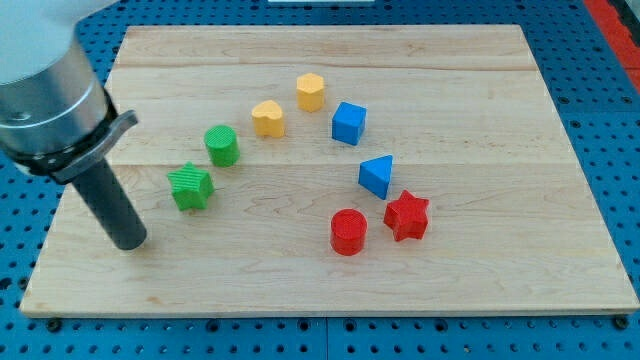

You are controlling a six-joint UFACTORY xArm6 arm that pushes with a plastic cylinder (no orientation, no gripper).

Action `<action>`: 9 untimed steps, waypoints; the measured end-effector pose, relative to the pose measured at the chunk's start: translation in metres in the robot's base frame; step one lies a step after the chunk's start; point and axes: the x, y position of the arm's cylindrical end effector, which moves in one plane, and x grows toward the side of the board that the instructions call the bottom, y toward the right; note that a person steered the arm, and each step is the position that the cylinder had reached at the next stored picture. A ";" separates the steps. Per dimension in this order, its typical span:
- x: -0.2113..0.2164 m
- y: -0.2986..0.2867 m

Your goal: Move the green star diagonal to the green circle

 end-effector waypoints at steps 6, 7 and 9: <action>-0.077 0.057; -0.077 0.068; -0.077 0.073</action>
